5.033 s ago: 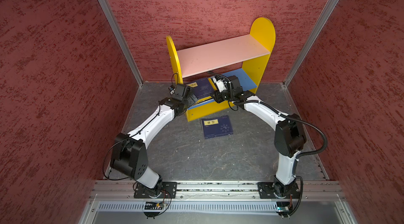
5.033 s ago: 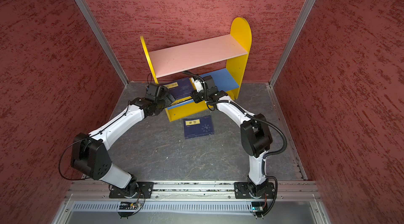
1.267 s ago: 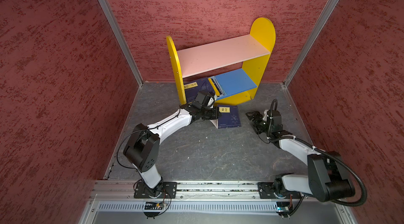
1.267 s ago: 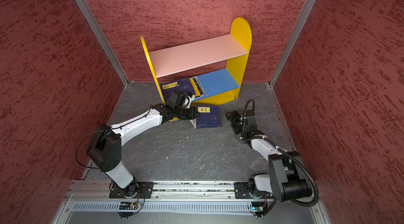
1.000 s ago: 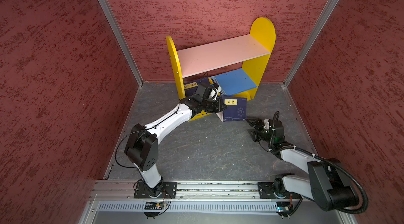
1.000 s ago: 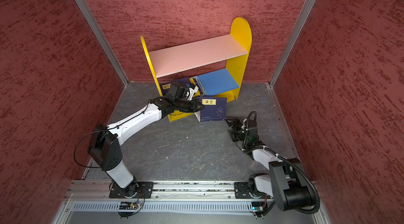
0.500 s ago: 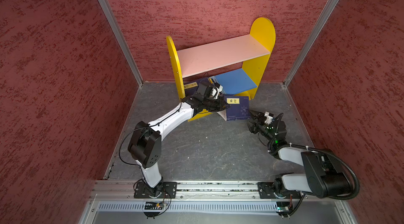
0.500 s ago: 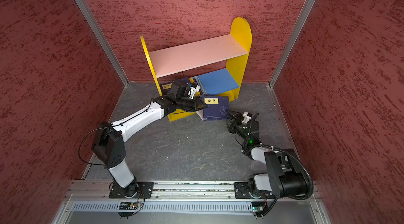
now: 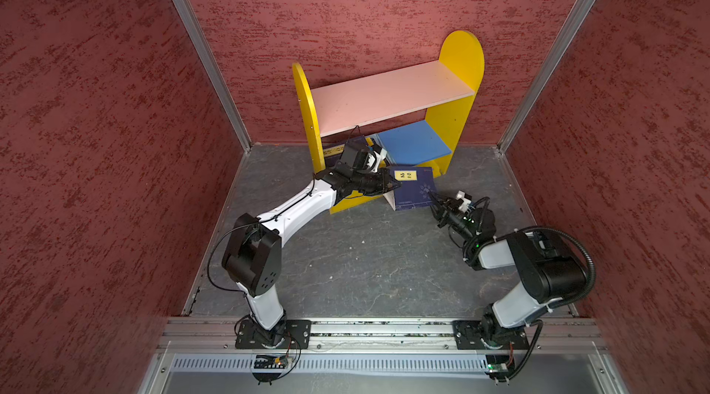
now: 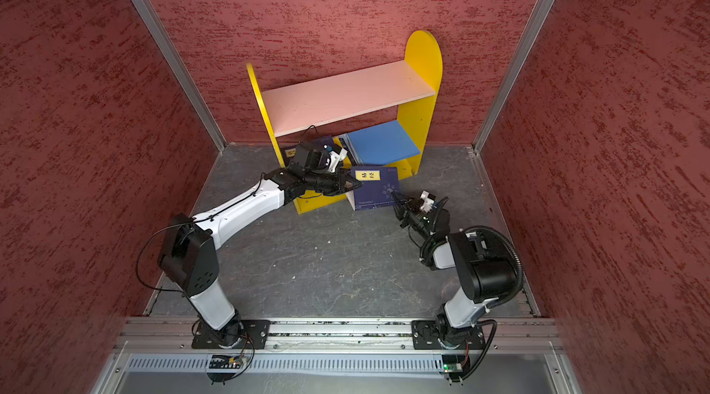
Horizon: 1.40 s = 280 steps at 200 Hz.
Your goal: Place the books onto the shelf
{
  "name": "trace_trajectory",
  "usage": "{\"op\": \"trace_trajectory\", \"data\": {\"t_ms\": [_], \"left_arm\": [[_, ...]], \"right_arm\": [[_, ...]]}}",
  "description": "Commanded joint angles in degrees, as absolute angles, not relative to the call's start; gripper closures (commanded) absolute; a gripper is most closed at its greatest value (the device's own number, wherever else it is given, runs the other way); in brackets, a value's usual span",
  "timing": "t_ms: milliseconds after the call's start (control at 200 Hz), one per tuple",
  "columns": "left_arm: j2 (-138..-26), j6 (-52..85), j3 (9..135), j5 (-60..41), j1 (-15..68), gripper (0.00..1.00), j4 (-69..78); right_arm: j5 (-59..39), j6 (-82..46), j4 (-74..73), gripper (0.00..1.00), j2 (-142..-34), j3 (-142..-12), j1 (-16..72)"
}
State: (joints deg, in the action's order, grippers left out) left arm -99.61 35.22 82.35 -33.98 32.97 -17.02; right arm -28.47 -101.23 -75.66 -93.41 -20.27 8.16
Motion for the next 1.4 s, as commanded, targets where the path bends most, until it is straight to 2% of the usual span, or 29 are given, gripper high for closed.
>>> {"op": "trace_trajectory", "data": {"t_ms": [0,120,165,255,416,551,771,962,1142,1398], "left_arm": [[-96.38,34.99,82.13,-33.72,32.53,0.92,-16.42],[-95.29,34.96,82.18,-32.45,32.21,0.7,-16.78],[-94.83,34.88,82.18,-32.01,32.17,0.55,-16.87],[-93.88,34.63,82.36,-31.41,31.98,0.41,-17.23],[-92.59,34.59,82.33,-30.74,31.59,0.24,-18.22],[-92.89,35.32,82.78,-31.94,31.53,0.18,-18.34],[-95.69,37.16,85.35,-35.98,31.82,0.15,-16.66],[-97.0,40.32,84.55,-40.42,32.03,0.18,-10.75],[-99.53,42.31,85.43,-42.09,32.28,0.28,-9.78],[-100.28,44.5,85.68,-41.68,32.57,0.32,-7.33]], "right_arm": [[-29.2,-101.61,-78.42,0.85,-92.24,-21.62,8.5],[-28.31,-98.8,-73.04,0.89,-88.44,-21.71,8.4],[-27.88,-97.22,-69.97,0.91,-86.35,-21.8,8.35],[-26.85,-93.23,-61.03,0.91,-79.9,-22.8,7.79],[-23.34,-81.86,-37.05,0.92,-66.19,-28.05,6.17],[-18.99,-75.02,-23.79,0.91,-57.67,-32.39,5.03],[-19.28,-78.25,-30.88,0.89,-55.94,-31.21,4.49],[-21.22,-79.71,-35.56,0.89,-57.1,-31.48,4.48],[-22.96,-83.32,-48.27,0.88,-60.14,-30.53,4.48],[-25.21,-87.36,-59.69,0.87,-65.39,-31.56,4.48]]}}
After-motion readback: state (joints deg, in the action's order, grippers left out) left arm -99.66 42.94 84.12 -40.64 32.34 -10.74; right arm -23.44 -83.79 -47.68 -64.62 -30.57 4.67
